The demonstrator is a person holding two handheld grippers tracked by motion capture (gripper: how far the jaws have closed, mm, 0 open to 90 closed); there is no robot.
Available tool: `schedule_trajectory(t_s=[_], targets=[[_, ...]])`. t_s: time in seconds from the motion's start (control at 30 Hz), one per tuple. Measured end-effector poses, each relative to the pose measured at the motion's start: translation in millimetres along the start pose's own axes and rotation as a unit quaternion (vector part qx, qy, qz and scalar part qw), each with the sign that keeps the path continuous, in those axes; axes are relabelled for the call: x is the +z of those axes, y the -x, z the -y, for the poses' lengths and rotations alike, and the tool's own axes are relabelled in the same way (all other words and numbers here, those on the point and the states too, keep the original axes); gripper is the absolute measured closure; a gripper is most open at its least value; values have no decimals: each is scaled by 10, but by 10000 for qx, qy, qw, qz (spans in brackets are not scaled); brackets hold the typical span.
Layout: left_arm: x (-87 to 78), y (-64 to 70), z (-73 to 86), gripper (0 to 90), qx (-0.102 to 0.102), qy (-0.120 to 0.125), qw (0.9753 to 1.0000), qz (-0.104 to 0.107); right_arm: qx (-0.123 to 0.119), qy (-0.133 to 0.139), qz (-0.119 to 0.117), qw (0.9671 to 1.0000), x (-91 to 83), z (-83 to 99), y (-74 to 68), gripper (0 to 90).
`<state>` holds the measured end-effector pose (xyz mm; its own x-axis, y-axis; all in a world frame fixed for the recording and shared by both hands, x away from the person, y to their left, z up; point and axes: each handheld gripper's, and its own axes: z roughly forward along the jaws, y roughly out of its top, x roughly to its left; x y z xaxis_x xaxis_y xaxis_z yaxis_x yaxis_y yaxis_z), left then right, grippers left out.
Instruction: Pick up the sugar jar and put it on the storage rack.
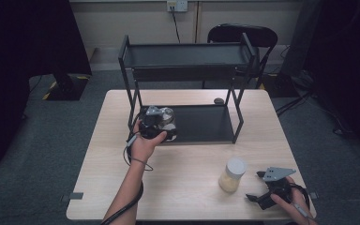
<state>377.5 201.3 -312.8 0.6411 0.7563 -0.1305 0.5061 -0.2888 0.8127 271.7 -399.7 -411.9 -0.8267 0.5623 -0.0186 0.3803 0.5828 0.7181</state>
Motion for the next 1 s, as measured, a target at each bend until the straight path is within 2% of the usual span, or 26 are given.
schedule_trajectory(t_s=[0.63,0.77,1.0], targets=[[-160,36,-369,312,164,19,9998,-64,3,-1,-2,10000,0,0,0,0],[-189,14,-444,312,131,18,9999,18,2,-1,-1,10000,0,0,0,0],[-249,25,-575,312,199,40,9998,33,2,0,-1,10000,0,0,0,0]])
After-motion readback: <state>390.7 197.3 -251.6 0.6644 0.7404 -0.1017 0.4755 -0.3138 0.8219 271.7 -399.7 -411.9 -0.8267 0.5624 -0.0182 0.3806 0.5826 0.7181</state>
